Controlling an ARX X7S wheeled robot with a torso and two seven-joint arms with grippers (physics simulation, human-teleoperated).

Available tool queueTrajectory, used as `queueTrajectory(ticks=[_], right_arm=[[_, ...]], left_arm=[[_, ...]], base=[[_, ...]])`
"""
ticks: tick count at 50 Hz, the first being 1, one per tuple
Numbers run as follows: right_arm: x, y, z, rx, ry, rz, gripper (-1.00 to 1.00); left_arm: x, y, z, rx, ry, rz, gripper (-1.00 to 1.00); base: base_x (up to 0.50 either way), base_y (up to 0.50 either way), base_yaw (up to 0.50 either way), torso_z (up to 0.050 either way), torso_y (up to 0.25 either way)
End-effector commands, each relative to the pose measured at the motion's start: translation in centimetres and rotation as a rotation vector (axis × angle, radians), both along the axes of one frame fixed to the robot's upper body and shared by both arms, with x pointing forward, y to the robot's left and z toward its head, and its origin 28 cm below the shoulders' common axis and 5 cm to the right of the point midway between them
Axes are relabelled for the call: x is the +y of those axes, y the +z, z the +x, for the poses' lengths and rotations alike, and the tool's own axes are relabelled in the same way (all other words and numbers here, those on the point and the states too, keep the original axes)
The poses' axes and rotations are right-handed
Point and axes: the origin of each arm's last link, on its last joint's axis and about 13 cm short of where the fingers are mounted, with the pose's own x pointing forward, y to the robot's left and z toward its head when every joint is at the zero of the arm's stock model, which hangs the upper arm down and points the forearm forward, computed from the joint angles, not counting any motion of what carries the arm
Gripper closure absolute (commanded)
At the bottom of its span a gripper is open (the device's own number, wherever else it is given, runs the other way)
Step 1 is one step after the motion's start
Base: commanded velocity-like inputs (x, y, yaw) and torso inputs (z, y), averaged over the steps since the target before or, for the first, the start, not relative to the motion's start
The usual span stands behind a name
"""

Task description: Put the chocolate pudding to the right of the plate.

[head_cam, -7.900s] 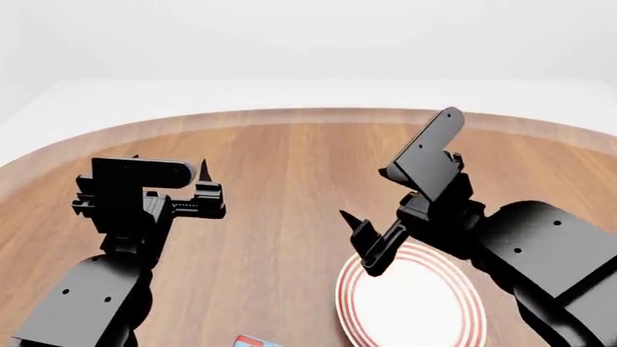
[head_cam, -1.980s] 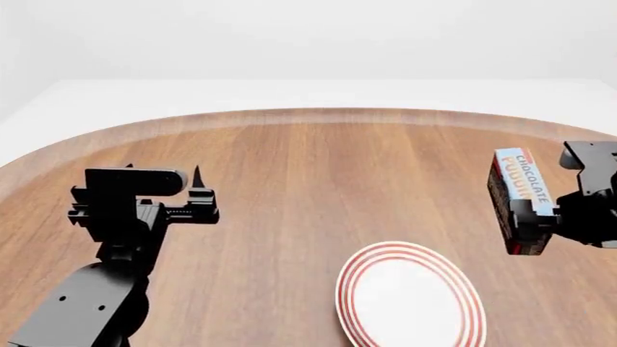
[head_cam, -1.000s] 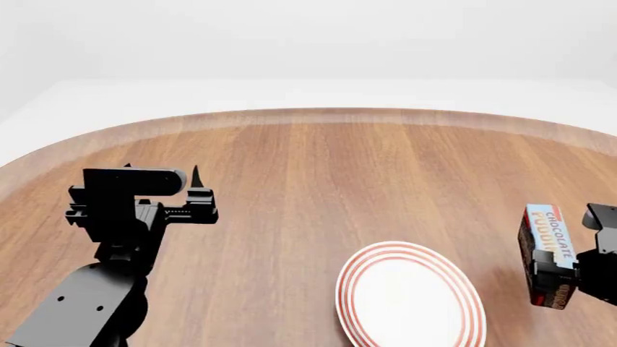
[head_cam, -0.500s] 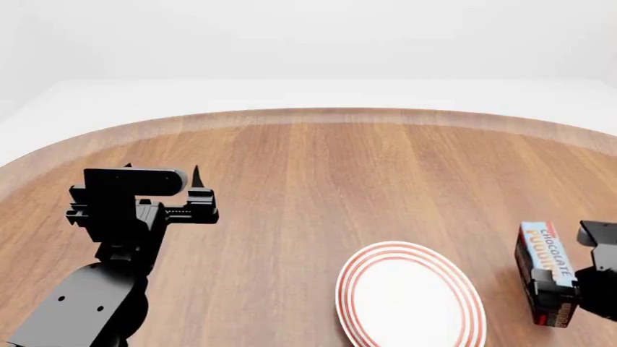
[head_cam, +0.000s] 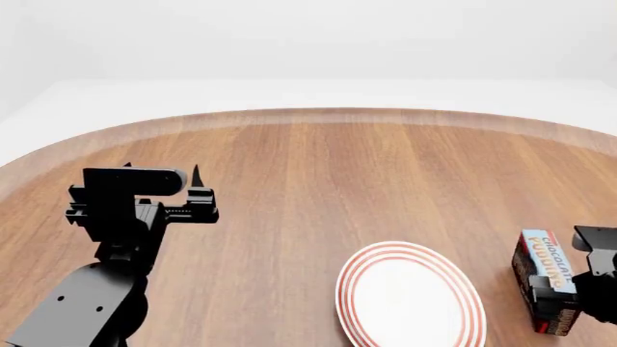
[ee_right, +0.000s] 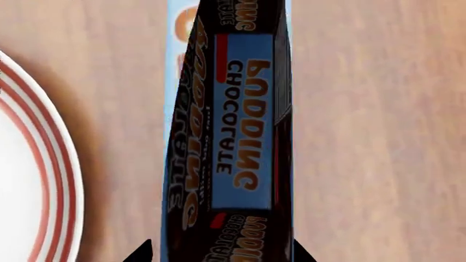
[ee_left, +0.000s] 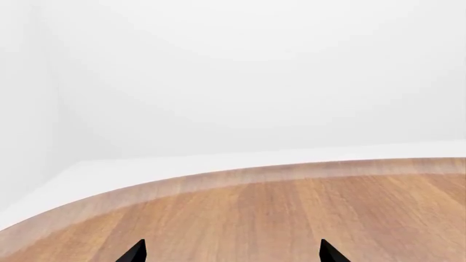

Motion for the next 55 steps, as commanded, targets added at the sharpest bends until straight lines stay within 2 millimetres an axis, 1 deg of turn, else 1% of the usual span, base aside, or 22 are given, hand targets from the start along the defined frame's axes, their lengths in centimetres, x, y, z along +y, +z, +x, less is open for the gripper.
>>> queueTrajectory(ticks=[1, 8, 11, 14, 17, 18, 21, 22, 24, 26, 31, 36, 38, 40, 42, 43, 47, 48, 50, 52, 53, 55], right_arm=[[0.0, 0.5, 0.3, -0.007, 0.014, -0.012, -1.00], [0.1, 1.0, 0.5, -0.025, 0.016, -0.019, -1.00], [0.2, 1.7, 0.8, -0.045, 0.025, -0.022, -1.00], [0.5, 3.6, 1.2, -0.090, 0.043, -0.036, -1.00], [0.5, 6.2, 1.4, -0.141, 0.042, -0.064, -1.00], [0.6, 7.7, 1.5, -0.177, 0.047, -0.073, -1.00], [0.6, 9.7, 1.4, -0.223, 0.042, -0.084, -1.00], [0.7, 10.8, 1.4, -0.248, 0.039, -0.088, -1.00], [0.9, 11.9, 1.4, -0.276, 0.052, -0.087, -1.00], [1.0, 12.3, 1.4, -0.289, 0.056, -0.077, -1.00], [1.3, 12.1, 1.6, -0.304, 0.082, -0.067, -1.00], [2.9, 12.5, 1.9, -0.378, 0.193, -0.023, -1.00], [3.8, 13.0, 2.0, -0.430, 0.238, -0.016, -1.00], [4.7, 14.4, 1.8, -0.528, 0.285, 0.045, -1.00], [5.3, 15.0, 1.8, -0.614, 0.288, 0.059, -1.00], [6.1, 15.3, 1.6, -0.646, 0.328, 0.065, -1.00], [8.6, 15.8, 1.6, -0.785, 0.357, 0.059, -1.00], [9.1, 15.7, 1.5, -0.778, 0.385, 0.063, -1.00], [11.0, 15.8, 1.3, -0.879, 0.393, 0.009, -1.00], [12.3, 15.8, 1.0, -0.918, 0.412, -0.018, -1.00], [13.4, 15.8, 0.8, -0.944, 0.412, -0.032, -1.00], [14.4, 16.0, 0.5, -1.040, 0.418, -0.039, -1.00]], left_arm=[[0.0, 0.1, 0.1, -0.002, -0.001, 0.000, -1.00], [-0.1, 0.0, 0.1, -0.001, -0.003, 0.001, -1.00], [-0.1, 0.0, 0.1, -0.001, -0.003, 0.001, -1.00], [-0.1, 0.1, 0.1, -0.001, -0.003, 0.001, -1.00], [-0.1, 0.1, 0.1, -0.003, -0.004, 0.002, -1.00], [-0.1, 0.2, 0.1, -0.003, -0.005, 0.002, -1.00], [-0.2, 0.2, 0.1, -0.004, -0.007, 0.003, -1.00], [-0.2, 0.1, 0.1, -0.004, -0.007, 0.002, -1.00], [-0.2, 0.1, 0.1, -0.005, -0.006, -0.001, -1.00], [-0.1, 0.0, 0.1, -0.004, -0.007, -0.002, -1.00], [-0.1, 0.1, 0.1, -0.002, -0.007, -0.003, -1.00], [-0.3, 0.6, 0.3, -0.008, -0.014, -0.002, -1.00], [-0.5, 1.0, 0.4, -0.013, -0.020, 0.000, -1.00], [-0.6, 1.7, 0.5, -0.018, -0.028, 0.007, -1.00], [-0.8, 2.4, 0.7, -0.032, -0.036, 0.020, -1.00], [-1.0, 3.2, 0.8, -0.037, -0.047, 0.024, -1.00], [-1.5, 4.9, 1.4, -0.059, -0.069, 0.031, -1.00], [-1.6, 5.1, 1.5, -0.065, -0.072, 0.035, -1.00], [-1.9, 5.8, 1.8, -0.075, -0.085, 0.023, -1.00], [-2.0, 6.3, 2.1, -0.084, -0.094, 0.019, -1.00], [-2.1, 6.8, 2.3, -0.095, -0.099, 0.022, -1.00], [-2.3, 7.3, 2.5, -0.108, -0.105, 0.022, -1.00]], base=[[0.00, 0.00, 0.00, 0.000, 0.000], [0.00, 0.00, 0.00, 0.000, 0.000], [0.00, 0.00, 0.00, 0.000, 0.000], [0.00, 0.00, 0.00, 0.000, 0.000], [0.00, 0.00, 0.00, 0.000, 0.000], [0.00, 0.00, 0.00, 0.000, 0.000], [0.00, 0.00, 0.00, 0.000, 0.000], [0.00, 0.00, 0.00, 0.000, 0.000], [0.00, 0.00, 0.00, 0.000, 0.000], [0.00, 0.00, 0.00, 0.000, 0.000], [0.00, 0.00, 0.00, 0.000, 0.000], [0.00, 0.00, 0.00, 0.000, 0.000], [0.00, 0.00, 0.00, 0.000, 0.000], [0.00, 0.00, 0.00, 0.000, 0.000], [0.00, 0.00, 0.00, 0.000, 0.000], [0.00, 0.00, 0.00, 0.000, 0.000], [0.00, 0.00, 0.00, 0.000, 0.000], [0.00, 0.00, 0.00, 0.000, 0.000], [0.00, 0.00, 0.00, 0.000, 0.000], [0.00, 0.00, 0.00, 0.000, 0.000], [0.00, 0.00, 0.00, 0.000, 0.000], [0.00, 0.00, 0.00, 0.000, 0.000]])
